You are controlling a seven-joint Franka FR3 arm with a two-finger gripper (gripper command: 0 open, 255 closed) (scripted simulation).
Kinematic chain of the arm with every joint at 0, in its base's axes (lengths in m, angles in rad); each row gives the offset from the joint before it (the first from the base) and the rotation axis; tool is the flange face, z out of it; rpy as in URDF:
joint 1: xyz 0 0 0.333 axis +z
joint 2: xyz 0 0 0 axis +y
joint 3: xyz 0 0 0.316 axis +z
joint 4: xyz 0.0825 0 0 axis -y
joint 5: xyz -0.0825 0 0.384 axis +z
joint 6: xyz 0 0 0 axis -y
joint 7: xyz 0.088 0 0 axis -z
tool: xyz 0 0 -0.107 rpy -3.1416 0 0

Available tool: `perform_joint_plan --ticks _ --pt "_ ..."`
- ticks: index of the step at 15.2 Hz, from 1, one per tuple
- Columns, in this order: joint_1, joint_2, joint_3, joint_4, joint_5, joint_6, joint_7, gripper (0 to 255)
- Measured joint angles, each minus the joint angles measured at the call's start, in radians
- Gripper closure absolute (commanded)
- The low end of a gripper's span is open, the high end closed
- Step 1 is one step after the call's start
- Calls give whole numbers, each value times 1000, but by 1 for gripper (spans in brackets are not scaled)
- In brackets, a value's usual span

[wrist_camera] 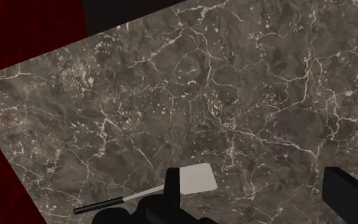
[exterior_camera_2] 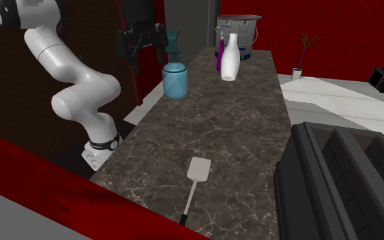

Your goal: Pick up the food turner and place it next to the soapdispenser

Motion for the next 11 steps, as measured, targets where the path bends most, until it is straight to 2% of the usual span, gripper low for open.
perform_joint_plan --ticks 3,7,11 --pt "-19 32 17 -7 7 37 51 0" --pt "-81 117 55 -35 16 141 204 0" --pt "-145 254 101 -24 20 258 378 0"
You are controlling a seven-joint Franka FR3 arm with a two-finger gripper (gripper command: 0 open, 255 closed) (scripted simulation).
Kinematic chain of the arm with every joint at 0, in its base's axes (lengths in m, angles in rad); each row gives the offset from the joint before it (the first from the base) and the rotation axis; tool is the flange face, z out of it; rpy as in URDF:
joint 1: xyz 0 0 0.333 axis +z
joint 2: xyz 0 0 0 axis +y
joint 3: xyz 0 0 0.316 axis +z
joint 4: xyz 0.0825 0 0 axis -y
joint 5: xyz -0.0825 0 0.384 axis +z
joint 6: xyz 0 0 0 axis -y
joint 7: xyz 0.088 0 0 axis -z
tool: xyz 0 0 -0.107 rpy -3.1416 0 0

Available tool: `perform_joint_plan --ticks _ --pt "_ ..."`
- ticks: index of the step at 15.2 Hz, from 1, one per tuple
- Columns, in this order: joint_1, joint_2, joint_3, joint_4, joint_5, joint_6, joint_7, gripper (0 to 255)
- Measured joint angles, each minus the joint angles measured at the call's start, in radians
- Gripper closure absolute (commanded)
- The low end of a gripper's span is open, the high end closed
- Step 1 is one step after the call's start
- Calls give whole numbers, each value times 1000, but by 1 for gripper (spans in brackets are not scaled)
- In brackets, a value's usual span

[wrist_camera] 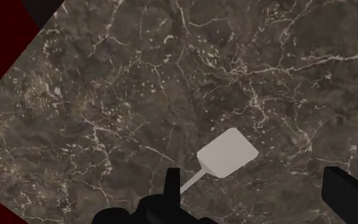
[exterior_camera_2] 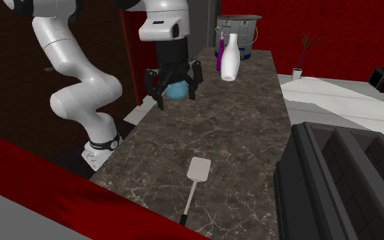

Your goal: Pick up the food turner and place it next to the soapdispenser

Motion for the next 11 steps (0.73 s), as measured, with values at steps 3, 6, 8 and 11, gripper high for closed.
perform_joint_plan --ticks 3,6,8,11 --pt "-47 80 21 -1 -6 73 124 0" --pt "-94 167 35 8 -19 141 245 0" --pt "-125 238 41 31 -32 183 325 0" --pt "-167 324 42 50 -52 237 446 0"
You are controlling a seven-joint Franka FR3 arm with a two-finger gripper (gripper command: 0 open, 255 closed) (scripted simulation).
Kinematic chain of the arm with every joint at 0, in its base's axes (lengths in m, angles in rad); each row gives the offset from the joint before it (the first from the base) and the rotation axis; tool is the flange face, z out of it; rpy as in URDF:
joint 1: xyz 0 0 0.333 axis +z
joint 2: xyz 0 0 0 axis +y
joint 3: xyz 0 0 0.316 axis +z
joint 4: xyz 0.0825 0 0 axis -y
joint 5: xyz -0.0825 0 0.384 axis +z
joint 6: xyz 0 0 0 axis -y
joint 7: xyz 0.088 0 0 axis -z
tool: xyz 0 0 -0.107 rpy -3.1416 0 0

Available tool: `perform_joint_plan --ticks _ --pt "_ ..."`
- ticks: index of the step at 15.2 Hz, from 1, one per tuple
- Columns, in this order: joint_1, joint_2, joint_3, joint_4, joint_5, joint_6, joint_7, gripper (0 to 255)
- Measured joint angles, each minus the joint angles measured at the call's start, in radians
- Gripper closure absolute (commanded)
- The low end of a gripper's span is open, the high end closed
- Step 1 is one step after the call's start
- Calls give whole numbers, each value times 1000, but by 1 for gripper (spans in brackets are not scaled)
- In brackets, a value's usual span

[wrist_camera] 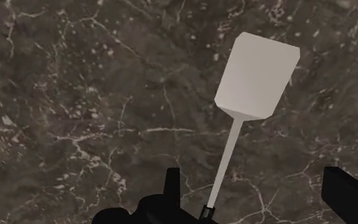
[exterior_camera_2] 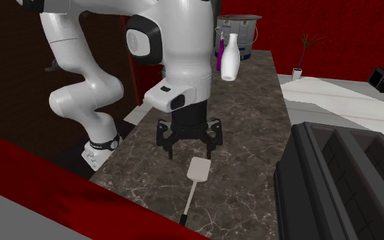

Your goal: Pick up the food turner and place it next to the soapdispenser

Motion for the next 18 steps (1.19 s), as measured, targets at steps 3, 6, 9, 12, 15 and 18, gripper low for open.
perform_joint_plan --ticks 3,6,9,12,15,18 --pt "-36 81 -4 21 -20 47 120 0" --pt "-59 159 -10 46 -38 90 221 0" --pt "-64 182 -12 25 -45 133 240 0" --pt "-67 201 -14 6 -51 170 244 0" --pt "-67 212 -14 -3 -54 190 246 0" --pt "-67 214 -14 -4 -55 193 247 0"
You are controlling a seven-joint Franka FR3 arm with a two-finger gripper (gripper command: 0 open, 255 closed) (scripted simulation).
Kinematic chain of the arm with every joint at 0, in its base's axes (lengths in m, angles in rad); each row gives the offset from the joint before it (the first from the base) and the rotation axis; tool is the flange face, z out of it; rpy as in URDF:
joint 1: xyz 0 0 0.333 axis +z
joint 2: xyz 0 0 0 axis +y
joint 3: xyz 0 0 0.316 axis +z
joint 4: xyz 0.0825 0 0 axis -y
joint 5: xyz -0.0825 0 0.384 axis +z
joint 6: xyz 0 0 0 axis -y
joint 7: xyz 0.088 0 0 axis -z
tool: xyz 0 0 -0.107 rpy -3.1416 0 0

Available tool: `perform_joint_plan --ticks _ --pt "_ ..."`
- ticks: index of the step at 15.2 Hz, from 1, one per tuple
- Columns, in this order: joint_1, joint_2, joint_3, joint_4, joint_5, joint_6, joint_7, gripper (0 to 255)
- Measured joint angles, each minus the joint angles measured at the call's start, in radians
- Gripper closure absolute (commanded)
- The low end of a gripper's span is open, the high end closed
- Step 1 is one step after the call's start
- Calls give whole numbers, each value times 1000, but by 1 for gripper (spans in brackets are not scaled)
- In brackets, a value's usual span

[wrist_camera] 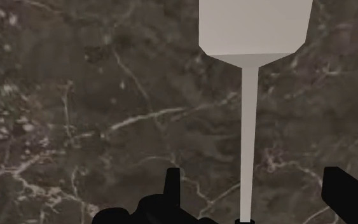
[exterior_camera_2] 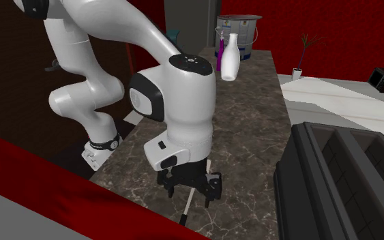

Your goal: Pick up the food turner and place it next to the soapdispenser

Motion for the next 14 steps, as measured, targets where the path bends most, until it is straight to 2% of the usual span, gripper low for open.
perform_joint_plan --ticks 1,2,14 --pt "0 0 0 0 0 0 0 0" --pt "0 0 0 0 0 0 0 255" --pt "0 -9 0 6 3 -15 -3 255"
